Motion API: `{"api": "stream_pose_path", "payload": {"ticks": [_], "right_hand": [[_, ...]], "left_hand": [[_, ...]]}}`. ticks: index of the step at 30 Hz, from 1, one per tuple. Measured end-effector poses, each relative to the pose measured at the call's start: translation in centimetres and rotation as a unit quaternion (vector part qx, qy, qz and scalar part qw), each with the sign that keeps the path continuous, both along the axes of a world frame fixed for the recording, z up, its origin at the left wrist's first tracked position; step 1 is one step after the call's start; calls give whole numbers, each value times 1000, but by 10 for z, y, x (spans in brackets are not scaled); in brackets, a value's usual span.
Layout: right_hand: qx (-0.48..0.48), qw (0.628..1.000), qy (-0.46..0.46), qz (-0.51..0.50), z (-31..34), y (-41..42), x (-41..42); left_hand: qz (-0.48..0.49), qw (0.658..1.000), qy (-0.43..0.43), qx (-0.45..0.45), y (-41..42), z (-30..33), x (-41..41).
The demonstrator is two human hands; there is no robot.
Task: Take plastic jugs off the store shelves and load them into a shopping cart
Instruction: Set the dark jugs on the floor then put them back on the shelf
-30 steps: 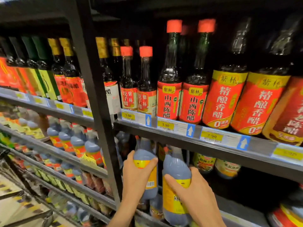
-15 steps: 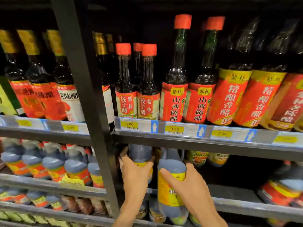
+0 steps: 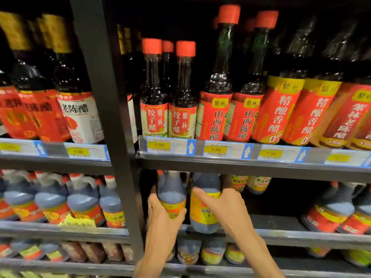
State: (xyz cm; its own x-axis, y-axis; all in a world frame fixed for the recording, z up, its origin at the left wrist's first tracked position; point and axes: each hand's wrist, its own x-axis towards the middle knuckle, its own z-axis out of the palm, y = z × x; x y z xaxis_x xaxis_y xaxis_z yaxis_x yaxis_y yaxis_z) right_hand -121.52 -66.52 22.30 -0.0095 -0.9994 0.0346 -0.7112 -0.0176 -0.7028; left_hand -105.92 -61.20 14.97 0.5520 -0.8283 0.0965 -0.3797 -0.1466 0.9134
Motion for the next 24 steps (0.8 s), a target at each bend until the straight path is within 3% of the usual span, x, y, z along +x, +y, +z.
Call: {"api": "stream_pose_path", "payload": {"ticks": [6, 14, 17, 24], "right_hand": [[-66, 997, -45, -5, -27, -12, 14], [-20, 991, -122, 49, -54, -6, 14], [-15, 986, -127, 106, -61, -4, 1], [-42, 985, -125, 114, -75, -3, -6]], "left_hand": [[-5, 1000, -20, -10, 10, 3, 2], [-22, 1000, -12, -6, 13, 1, 7], [-6, 999, -31, -13, 11, -2, 5], [13, 999, -34, -11, 7, -10, 5]]}}
